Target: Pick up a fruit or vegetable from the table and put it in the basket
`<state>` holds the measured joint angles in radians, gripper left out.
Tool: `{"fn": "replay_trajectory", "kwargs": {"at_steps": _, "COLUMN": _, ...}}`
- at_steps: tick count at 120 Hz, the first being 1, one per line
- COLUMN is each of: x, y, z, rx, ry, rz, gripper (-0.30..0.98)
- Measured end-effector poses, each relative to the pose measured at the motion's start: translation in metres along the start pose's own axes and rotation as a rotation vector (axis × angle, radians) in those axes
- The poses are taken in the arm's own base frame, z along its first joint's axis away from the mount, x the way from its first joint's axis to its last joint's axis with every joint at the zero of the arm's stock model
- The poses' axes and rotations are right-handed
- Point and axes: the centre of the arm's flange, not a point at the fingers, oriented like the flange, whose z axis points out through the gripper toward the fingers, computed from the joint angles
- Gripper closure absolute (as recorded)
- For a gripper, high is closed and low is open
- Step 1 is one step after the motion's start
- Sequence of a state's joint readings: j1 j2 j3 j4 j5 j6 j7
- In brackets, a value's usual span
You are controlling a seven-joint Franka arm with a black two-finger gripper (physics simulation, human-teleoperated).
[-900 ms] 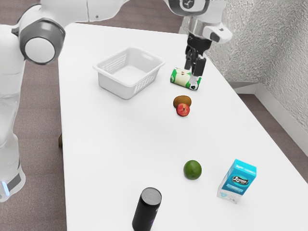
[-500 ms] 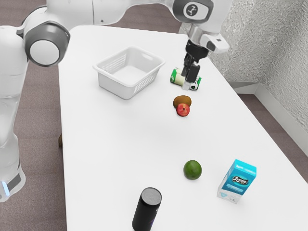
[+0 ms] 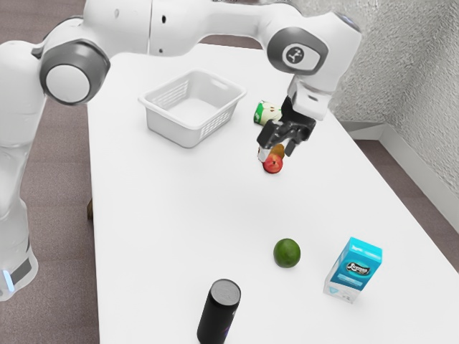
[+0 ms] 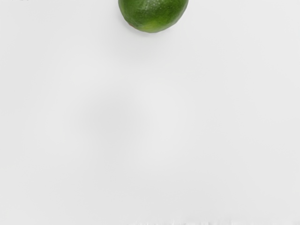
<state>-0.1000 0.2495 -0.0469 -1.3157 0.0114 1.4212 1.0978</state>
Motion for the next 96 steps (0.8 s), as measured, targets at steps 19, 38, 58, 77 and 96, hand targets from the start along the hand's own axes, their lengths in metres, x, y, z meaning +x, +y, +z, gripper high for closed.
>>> {"fn": "replay_trajectory", "kwargs": {"at_steps": 19, "x": 0.004, "y": -0.003, "z": 0.015, "rx": 0.025, "ry": 0.016, "rz": 0.201, "gripper": 0.01}}
{"fn": "replay_trajectory", "kwargs": {"at_steps": 38, "x": 0.015, "y": -0.004, "z": 0.025, "rx": 0.038, "ry": 0.043, "rz": 0.352, "gripper": 0.01}}
{"fn": "replay_trajectory", "kwargs": {"at_steps": 58, "x": -0.005, "y": -0.012, "z": 0.043, "rx": 0.03, "ry": 0.033, "rz": 0.424, "gripper": 0.01}}
{"fn": "replay_trajectory", "kwargs": {"at_steps": 77, "x": -0.026, "y": -0.027, "z": 0.065, "rx": 0.049, "ry": 0.029, "rz": 0.457, "gripper": 0.01}}
{"fn": "replay_trajectory", "kwargs": {"at_steps": 96, "x": -0.051, "y": -0.049, "z": 0.071, "rx": 0.103, "ry": 0.014, "rz": 0.46, "gripper": 0.0}}
